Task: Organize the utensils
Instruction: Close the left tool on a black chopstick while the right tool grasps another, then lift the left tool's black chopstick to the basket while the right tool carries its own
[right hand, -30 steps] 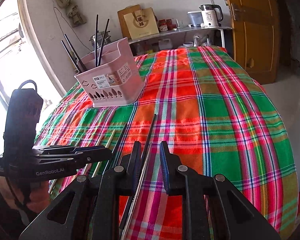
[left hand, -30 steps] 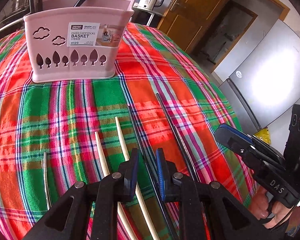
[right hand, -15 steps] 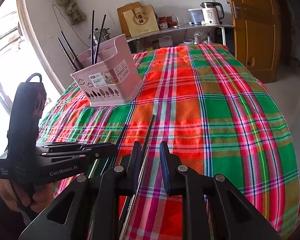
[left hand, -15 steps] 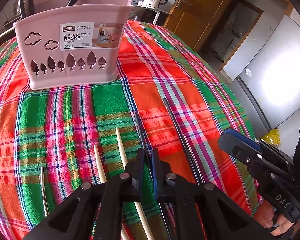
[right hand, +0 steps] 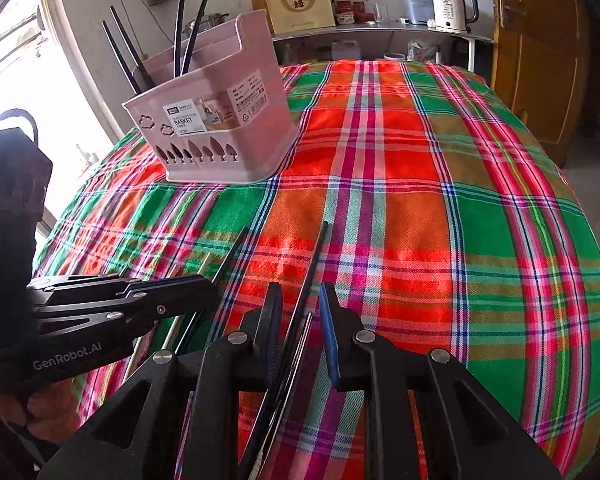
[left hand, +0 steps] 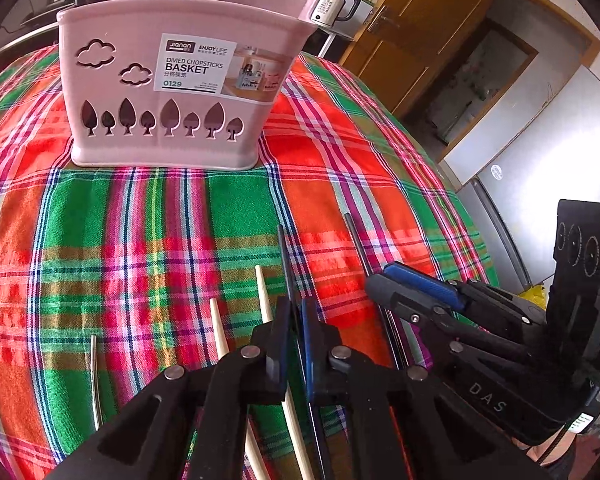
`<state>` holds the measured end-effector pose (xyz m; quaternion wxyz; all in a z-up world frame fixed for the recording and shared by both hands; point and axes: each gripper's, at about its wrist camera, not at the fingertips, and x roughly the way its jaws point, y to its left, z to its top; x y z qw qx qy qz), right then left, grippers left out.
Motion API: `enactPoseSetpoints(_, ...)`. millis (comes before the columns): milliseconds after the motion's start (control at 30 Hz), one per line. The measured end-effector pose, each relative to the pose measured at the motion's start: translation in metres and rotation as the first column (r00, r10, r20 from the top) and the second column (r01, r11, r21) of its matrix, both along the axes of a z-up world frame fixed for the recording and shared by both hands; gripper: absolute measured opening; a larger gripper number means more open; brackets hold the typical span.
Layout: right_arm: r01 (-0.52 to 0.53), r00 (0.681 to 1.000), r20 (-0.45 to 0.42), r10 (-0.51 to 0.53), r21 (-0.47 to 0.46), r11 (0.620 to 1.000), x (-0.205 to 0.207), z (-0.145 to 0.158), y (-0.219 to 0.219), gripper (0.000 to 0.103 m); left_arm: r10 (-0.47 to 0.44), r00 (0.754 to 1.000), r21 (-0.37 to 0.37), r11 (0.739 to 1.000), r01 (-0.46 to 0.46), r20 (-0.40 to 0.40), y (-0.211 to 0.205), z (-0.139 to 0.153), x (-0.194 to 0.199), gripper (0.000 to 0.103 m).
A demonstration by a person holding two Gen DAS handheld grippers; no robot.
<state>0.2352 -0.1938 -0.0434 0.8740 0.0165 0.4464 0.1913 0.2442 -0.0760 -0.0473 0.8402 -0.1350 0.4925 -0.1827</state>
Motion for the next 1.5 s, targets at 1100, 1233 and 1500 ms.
enactPoseSetpoints(1100,0.028,0.971,0.236,-0.045,0.075,0.997,-0.021,0.104,-0.006,0.005,-0.015,0.974,-0.061,0.998,0.029,0.224,0.029,0.119,-0.018,0.004)
enactPoseSetpoints(1233,0.028,0.952,0.3,-0.057,0.101,0.994,-0.033,0.128,-0.007,0.005,-0.011,0.957,-0.066,0.997,0.032,0.29,0.038,0.147,-0.028,0.004)
enactPoseSetpoints(1500,0.006,0.918,0.391,-0.06,0.139,0.99,-0.052,0.15,-0.005,0.005,0.026,0.933,-0.063,0.998,-0.004,0.358,0.062,0.165,-0.04,0.004)
